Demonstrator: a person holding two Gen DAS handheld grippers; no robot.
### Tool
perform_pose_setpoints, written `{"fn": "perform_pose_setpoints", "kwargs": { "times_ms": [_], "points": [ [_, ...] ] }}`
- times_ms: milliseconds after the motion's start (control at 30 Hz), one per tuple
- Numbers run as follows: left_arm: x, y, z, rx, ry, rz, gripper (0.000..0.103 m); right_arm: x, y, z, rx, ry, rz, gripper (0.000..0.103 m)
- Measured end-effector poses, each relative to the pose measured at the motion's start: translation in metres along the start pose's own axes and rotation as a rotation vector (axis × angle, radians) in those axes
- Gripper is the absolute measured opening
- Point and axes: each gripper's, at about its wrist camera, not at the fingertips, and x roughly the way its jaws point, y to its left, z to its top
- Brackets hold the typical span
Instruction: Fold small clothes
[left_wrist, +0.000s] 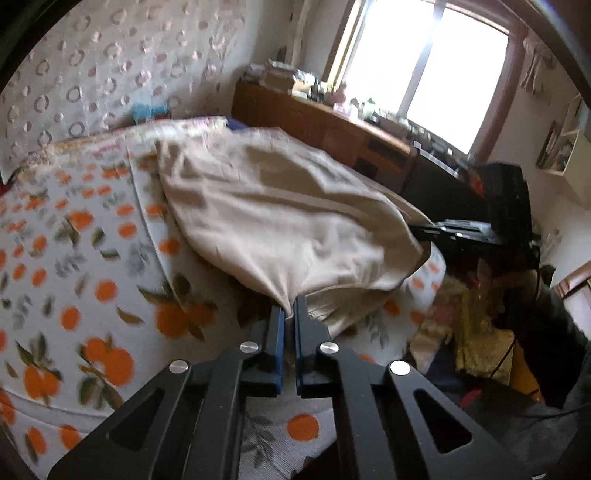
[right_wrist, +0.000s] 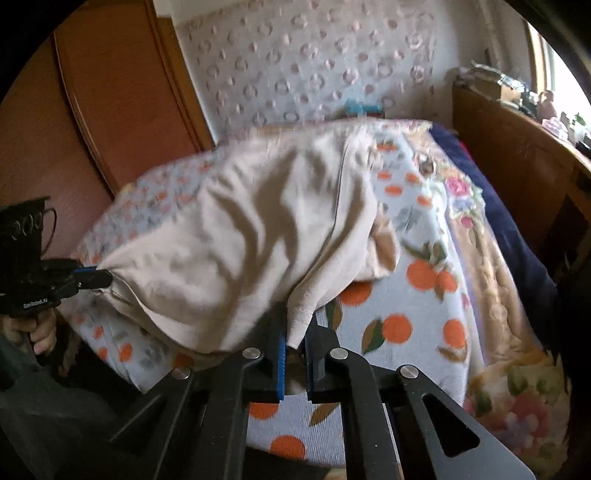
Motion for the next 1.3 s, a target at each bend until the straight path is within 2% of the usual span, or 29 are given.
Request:
{"fn": "perform_pose_setpoints", "kwargs": {
  "times_ms": [233,333,433,600,800,1033,1300],
  "points": [
    [-0.029,0.005,0.03,-0.011,-0.115,0.012,0.004,-0.023,0.001,0.025,-0.01,-0.113,0.001,0.007],
    [-0.033,0.011,0.046,-0.014,-0.14,0.008,0.004,-0.023,0.0,0.038,-0.02,-0.148,0.0,0.006],
    [-0.029,0.02,0.069,-0.023,-0.153,-0.005,0.004,-0.011,0.001,0.06,-0.053,-0.17,-0.004,0.006],
    [-0.013,0.036,0.113,0.003,-0.17,0.061,0.004,0.019,-0.003,0.097,-0.097,-0.189,-0.028,0.006],
    [0.009,0.069,0.16,-0.012,-0.193,0.136,0.004,0.065,-0.014,0.142,-0.125,-0.186,-0.071,0.006],
    [0.07,0.123,0.2,-0.059,-0.13,0.195,0.004,0.13,-0.026,0.18,-0.139,-0.123,-0.084,0.006],
    [0.125,0.164,0.208,-0.101,-0.03,0.23,0.004,0.203,-0.032,0.201,-0.144,-0.031,-0.085,0.007]
  ]
}}
